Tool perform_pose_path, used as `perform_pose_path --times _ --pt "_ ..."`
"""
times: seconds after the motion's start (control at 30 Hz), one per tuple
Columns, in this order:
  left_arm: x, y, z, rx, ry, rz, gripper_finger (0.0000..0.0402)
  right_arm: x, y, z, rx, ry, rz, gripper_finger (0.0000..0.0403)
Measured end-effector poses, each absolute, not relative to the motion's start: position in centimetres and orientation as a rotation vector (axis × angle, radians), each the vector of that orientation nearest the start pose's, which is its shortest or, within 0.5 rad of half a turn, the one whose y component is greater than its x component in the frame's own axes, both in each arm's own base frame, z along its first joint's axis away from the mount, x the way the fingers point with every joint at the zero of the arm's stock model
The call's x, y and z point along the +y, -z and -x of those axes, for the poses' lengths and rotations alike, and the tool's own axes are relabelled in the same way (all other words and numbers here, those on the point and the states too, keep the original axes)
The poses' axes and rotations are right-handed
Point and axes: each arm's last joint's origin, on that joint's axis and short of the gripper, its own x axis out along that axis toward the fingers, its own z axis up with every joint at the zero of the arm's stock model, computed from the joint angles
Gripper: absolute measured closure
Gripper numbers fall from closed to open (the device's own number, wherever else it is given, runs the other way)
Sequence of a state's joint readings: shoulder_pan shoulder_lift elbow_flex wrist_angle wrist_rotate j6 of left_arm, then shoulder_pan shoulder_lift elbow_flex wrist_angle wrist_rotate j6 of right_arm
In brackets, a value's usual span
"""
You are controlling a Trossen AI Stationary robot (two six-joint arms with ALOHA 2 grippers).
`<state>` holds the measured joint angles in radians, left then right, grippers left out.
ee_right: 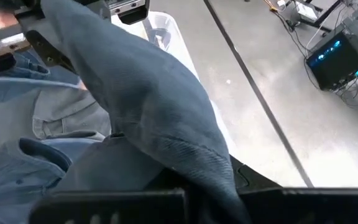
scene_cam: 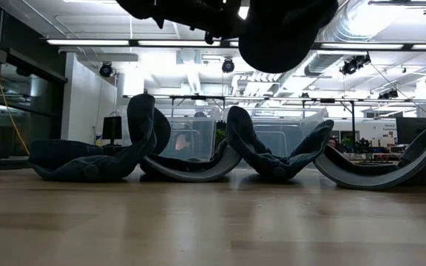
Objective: Pick & Place hat
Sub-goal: Put the bottom blue cap into the right transparent bin
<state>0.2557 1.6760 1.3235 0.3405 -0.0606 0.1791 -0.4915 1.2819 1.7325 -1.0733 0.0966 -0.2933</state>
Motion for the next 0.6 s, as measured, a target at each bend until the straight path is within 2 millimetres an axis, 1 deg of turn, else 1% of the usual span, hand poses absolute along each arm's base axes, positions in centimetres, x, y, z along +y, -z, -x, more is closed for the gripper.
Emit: perform_pose_path --times 0.2,0.33,0.4,0.5,0.6 --pt "10.16 -33.64 -38.17 0.046 -0.316 -0.191 0.0368 -10.49 -46.02 -19.0 0.699 0.479 0.127 0.0398" --pt "10.15 -33.61 -38.18 0.057 -0.314 -0.237 0.0363 -10.48 -45.99 -18.97 0.704 0.479 0.125 0.0399" --pt "10.14 -33.61 -38.18 0.059 -0.313 -0.258 0.0353 -10.47 -45.98 -18.97 0.705 0.479 0.125 0.04" --pt "10.14 -33.58 -38.18 0.062 -0.312 -0.256 0.0322 -10.5 -45.97 -18.94 0.709 0.492 0.128 0.04" --pt "10.15 -33.48 -38.17 0.074 -0.314 -0.262 0.0275 -10.57 -45.91 -18.83 0.726 0.527 0.134 0.0401"
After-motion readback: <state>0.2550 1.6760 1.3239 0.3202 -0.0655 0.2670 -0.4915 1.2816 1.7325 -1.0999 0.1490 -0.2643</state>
